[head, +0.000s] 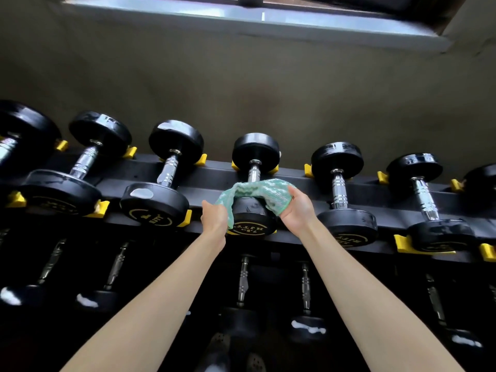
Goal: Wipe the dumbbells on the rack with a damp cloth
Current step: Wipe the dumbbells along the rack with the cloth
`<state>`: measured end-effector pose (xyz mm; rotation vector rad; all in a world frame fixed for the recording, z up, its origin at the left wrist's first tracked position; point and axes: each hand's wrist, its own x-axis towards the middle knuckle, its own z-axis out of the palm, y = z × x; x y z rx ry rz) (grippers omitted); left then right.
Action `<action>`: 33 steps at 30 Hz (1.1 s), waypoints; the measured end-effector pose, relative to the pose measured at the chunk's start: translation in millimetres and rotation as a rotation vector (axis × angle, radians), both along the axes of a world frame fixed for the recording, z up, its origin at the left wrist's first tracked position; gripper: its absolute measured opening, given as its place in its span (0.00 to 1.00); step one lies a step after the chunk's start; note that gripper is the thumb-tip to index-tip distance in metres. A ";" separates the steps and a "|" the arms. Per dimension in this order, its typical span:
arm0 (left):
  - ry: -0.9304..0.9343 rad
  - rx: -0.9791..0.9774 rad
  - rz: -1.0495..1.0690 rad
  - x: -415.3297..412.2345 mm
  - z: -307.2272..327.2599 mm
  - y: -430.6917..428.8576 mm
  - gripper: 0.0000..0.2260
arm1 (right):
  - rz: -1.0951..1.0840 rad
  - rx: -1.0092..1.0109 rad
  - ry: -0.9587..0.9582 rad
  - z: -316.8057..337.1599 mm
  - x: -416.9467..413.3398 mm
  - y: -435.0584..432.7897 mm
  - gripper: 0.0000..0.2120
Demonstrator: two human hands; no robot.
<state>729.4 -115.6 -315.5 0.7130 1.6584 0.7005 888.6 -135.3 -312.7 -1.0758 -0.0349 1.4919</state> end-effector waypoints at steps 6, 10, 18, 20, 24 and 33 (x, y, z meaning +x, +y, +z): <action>0.169 0.145 -0.080 23.4 27.5 -24.7 0.29 | 0.034 0.020 0.088 2.3 -5.6 -14.0 0.19; 0.157 0.232 -0.103 33.7 47.4 -22.2 0.28 | 0.076 0.050 0.115 5.6 -0.4 -20.4 0.19; 0.113 0.386 -0.062 29.5 80.3 40.3 0.22 | 0.013 0.152 0.059 30.8 38.9 4.7 0.18; 0.095 0.444 -0.090 30.7 84.2 55.2 0.22 | -0.001 0.160 -0.018 37.1 45.5 18.7 0.18; 0.131 0.529 -0.191 32.2 78.6 84.7 0.20 | -0.072 0.168 -0.120 39.9 55.2 48.9 0.17; 0.211 0.332 -0.346 13.1 -14.6 126.7 0.17 | -0.073 -0.137 -0.187 -31.2 37.6 81.1 0.18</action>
